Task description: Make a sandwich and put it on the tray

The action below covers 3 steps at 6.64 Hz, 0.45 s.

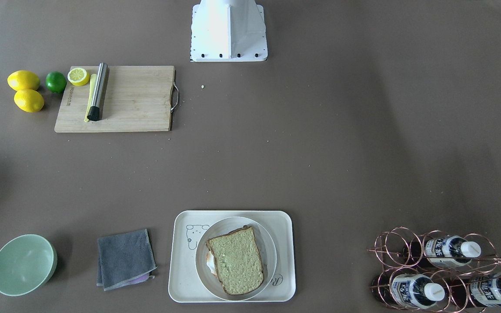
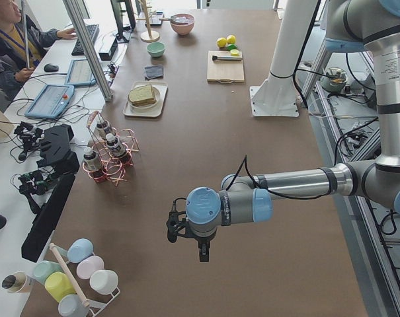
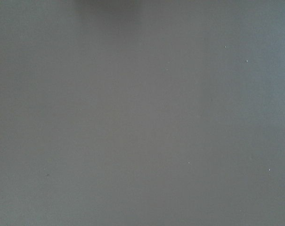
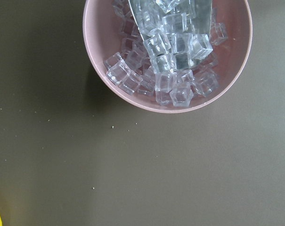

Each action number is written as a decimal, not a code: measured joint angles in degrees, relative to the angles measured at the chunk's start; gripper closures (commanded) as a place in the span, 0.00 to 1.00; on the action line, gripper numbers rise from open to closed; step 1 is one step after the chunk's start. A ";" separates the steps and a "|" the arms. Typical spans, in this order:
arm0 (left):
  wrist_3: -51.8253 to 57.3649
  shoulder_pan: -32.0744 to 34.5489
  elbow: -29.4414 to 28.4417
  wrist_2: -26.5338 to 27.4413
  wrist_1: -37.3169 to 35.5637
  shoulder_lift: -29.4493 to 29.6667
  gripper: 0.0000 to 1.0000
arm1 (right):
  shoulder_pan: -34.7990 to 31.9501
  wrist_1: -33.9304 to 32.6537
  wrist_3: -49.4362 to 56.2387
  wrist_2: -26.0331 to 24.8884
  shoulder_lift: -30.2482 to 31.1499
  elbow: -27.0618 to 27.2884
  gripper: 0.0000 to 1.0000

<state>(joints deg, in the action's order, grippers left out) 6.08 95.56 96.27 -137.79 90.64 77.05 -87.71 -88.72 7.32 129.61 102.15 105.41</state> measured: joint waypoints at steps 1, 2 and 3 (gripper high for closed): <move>0.02 0.08 -0.14 -0.05 0.04 0.19 0.02 | 0.33 -1.24 -0.49 -0.01 -1.56 -0.63 0.00; 0.01 0.11 -0.23 0.00 0.08 0.56 0.02 | 0.46 -2.19 -0.79 0.05 -2.86 -0.99 0.00; -0.03 0.27 0.08 0.16 0.01 1.07 0.02 | 0.49 -2.57 -0.93 0.01 -3.40 -1.10 0.00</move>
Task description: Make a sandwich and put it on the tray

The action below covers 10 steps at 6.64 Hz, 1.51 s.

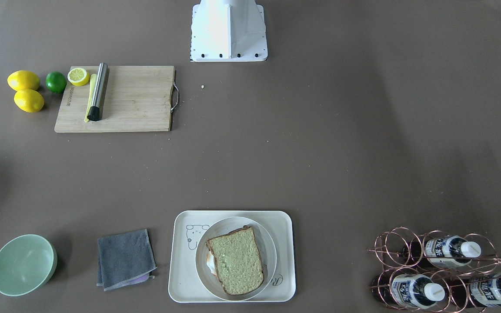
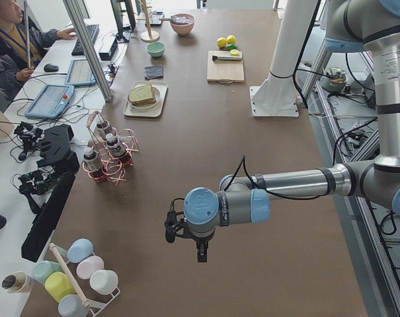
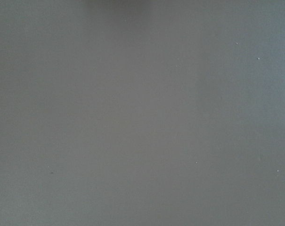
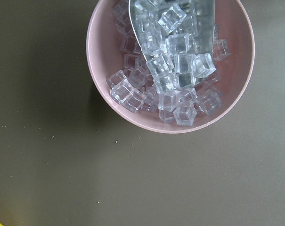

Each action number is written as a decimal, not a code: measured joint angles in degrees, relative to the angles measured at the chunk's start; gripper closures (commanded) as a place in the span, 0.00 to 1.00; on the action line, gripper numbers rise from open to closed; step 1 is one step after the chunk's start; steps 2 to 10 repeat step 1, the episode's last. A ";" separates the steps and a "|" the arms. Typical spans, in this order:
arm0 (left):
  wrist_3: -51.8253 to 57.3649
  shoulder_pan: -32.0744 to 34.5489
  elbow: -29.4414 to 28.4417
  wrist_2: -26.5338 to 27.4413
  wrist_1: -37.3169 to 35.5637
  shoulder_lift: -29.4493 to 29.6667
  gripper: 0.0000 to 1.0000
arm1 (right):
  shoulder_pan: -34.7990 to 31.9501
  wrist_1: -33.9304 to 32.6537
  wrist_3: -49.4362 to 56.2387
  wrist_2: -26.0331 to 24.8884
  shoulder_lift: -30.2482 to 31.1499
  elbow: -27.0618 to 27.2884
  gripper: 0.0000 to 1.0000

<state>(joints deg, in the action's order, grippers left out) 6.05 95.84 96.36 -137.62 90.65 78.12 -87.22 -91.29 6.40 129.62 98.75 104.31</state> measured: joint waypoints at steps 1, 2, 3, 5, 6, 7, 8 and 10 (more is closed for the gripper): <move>-0.02 0.39 0.33 0.15 -0.11 1.13 0.02 | 0.01 -0.09 -0.07 0.10 -0.15 0.16 0.00; -0.02 0.39 0.33 0.15 -0.11 1.13 0.02 | 0.01 -0.09 -0.07 0.10 -0.15 0.16 0.00; -0.02 0.39 0.33 0.15 -0.11 1.13 0.02 | 0.01 -0.09 -0.07 0.10 -0.15 0.16 0.00; -0.02 0.39 0.33 0.15 -0.11 1.13 0.02 | 0.01 -0.09 -0.07 0.10 -0.15 0.16 0.00; -0.02 0.39 0.33 0.15 -0.11 1.13 0.02 | 0.01 -0.09 -0.07 0.10 -0.15 0.16 0.00; -0.02 0.39 0.33 0.15 -0.11 1.13 0.02 | 0.01 -0.09 -0.07 0.10 -0.15 0.16 0.00; -0.02 0.39 0.33 0.15 -0.11 1.13 0.02 | 0.01 -0.09 -0.07 0.10 -0.15 0.16 0.00; -0.02 0.39 0.33 0.15 -0.11 1.13 0.02 | 0.01 -0.09 -0.07 0.10 -0.15 0.16 0.00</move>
